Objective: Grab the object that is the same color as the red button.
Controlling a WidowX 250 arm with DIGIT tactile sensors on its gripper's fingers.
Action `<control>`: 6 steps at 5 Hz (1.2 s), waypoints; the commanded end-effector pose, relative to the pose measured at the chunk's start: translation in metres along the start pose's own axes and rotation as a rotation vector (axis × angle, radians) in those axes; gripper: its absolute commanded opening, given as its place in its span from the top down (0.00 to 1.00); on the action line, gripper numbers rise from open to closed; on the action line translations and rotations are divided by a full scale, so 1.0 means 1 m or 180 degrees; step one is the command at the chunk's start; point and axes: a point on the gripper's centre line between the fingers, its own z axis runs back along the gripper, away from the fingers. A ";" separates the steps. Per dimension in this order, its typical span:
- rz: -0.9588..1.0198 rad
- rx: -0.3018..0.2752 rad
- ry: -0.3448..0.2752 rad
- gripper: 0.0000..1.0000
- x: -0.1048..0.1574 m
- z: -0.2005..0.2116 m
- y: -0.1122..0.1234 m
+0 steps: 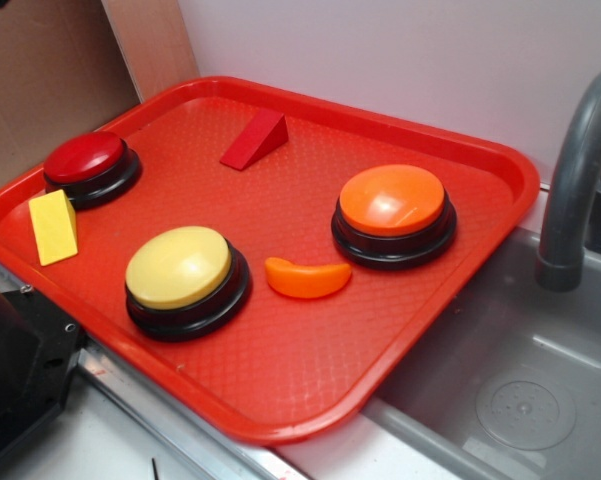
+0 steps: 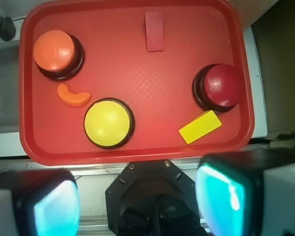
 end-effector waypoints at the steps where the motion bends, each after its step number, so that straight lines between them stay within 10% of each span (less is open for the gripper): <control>1: 0.0000 0.0000 0.0000 0.00 0.000 0.000 0.000; 3: 0.0181 0.0138 -0.0186 0.00 0.088 -0.068 0.028; 6: 0.0175 -0.0187 -0.0266 0.00 0.150 -0.170 0.037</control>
